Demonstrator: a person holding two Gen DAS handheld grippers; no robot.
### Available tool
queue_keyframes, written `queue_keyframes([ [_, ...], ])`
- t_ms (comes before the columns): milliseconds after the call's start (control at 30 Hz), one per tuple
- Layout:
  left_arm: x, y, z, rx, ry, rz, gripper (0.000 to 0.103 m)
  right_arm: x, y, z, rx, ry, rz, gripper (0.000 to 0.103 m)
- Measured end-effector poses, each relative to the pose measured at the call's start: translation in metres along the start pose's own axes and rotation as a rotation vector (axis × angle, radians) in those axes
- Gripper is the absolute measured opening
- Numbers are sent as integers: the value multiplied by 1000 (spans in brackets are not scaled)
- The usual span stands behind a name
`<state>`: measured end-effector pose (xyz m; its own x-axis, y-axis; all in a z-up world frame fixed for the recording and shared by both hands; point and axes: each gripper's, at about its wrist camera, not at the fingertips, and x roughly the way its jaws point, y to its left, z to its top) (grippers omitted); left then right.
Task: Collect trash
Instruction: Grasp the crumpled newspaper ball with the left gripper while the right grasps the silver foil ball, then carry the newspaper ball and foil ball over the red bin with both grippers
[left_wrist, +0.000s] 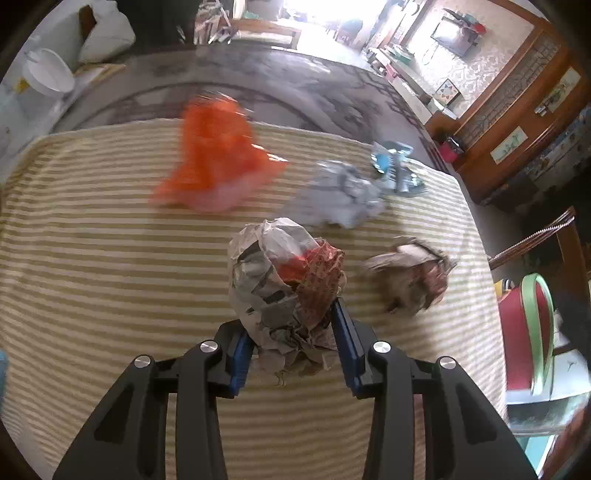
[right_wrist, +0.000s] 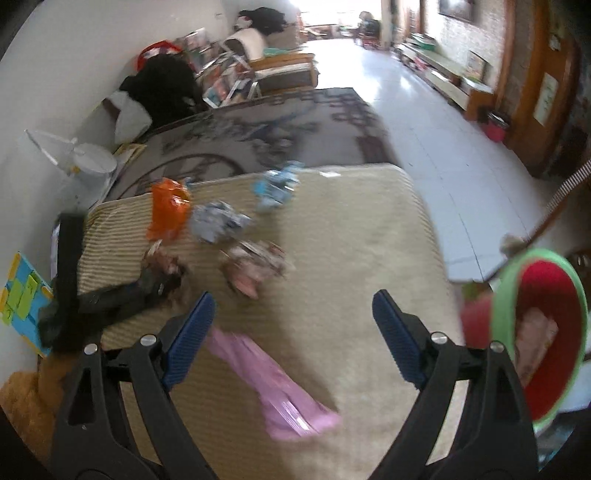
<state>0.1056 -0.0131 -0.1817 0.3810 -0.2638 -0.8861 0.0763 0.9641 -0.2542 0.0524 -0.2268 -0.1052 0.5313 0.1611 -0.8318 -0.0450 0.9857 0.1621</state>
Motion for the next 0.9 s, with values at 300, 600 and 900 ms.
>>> queue_keyframes([
  [300, -35, 79, -24, 6, 19, 35, 41, 133, 74, 50, -160, 118, 27, 87],
  [600, -21, 90, -31, -15, 42, -1, 64, 163, 85, 48, -172, 162, 55, 53],
  [900, -6, 76, -24, -29, 32, 4, 45, 65, 61, 34, -67, 16, 141, 50],
])
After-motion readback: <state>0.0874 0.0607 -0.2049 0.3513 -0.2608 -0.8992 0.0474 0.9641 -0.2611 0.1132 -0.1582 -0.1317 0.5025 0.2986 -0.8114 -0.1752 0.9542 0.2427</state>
